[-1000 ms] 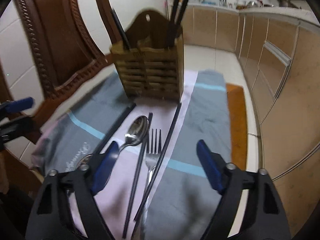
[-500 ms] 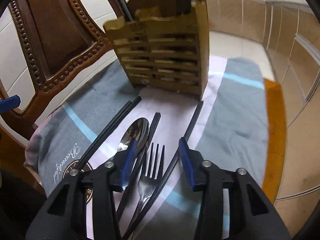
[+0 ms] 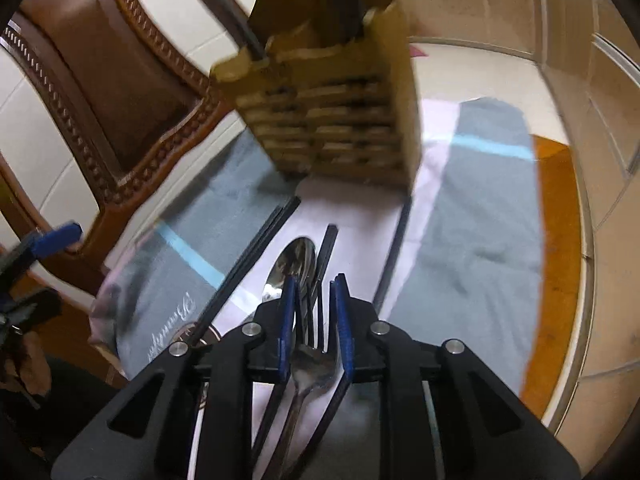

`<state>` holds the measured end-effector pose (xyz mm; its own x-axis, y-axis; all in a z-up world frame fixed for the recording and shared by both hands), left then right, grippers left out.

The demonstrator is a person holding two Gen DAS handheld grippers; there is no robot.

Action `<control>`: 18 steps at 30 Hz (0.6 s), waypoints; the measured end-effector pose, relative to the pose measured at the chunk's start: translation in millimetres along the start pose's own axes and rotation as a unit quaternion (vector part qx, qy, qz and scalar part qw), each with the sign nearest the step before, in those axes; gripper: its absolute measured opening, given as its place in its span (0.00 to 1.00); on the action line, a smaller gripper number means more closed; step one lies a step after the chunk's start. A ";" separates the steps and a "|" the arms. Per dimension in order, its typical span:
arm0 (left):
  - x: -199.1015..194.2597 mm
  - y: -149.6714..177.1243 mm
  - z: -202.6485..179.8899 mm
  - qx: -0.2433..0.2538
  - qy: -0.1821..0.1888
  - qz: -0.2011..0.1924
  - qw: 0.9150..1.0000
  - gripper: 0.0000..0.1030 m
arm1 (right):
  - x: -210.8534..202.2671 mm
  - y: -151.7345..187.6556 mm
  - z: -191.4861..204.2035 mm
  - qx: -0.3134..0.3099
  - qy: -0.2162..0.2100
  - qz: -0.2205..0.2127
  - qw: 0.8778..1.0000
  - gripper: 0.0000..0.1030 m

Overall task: Organize utensils
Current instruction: 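Lower the right tool onto the steel fork and close on it, then lift the fork with the right tool and drop it into the holder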

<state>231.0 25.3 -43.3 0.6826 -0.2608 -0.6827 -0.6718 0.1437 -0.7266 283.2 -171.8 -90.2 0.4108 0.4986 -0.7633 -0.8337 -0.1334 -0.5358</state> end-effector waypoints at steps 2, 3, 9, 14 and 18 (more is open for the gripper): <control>-0.1 -0.8 1.0 -0.003 -0.001 -0.001 1.000 0.86 | -11.4 -0.8 3.2 -0.004 0.007 -0.016 1.000 0.19; -0.2 -1.1 1.7 -0.004 -0.002 -0.001 1.000 0.86 | -19.0 -0.5 5.6 -0.005 0.008 -0.026 1.000 0.19; -3.8 -2.2 1.5 -0.005 -0.005 -0.007 1.000 0.86 | -64.6 4.4 27.9 -0.021 0.036 -0.092 0.995 0.18; -7.0 -2.9 2.5 -0.008 -0.003 -0.012 1.000 0.86 | -103.7 7.0 56.7 -0.052 0.076 -0.147 0.985 0.14; -9.4 -3.6 5.9 -0.013 -0.003 -0.016 1.000 0.86 | -134.0 4.0 81.4 -0.074 0.102 -0.195 0.973 0.06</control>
<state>228.6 32.9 -34.7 0.7051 -0.2599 -0.6598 -0.6572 0.1099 -0.7456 194.8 -169.4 39.3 0.7622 0.3573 -0.5399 -0.5441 -0.0984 -0.8332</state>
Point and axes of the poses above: each gripper's, at about its wrist camera, not at the fingertips, and x roughly the way its jaws point, z to its left, y to its underside, the point moved 1 cm from there along x, roughly the way its jaws point, and after that the axes turned 4 degrees about x, right-handed, at the moved point
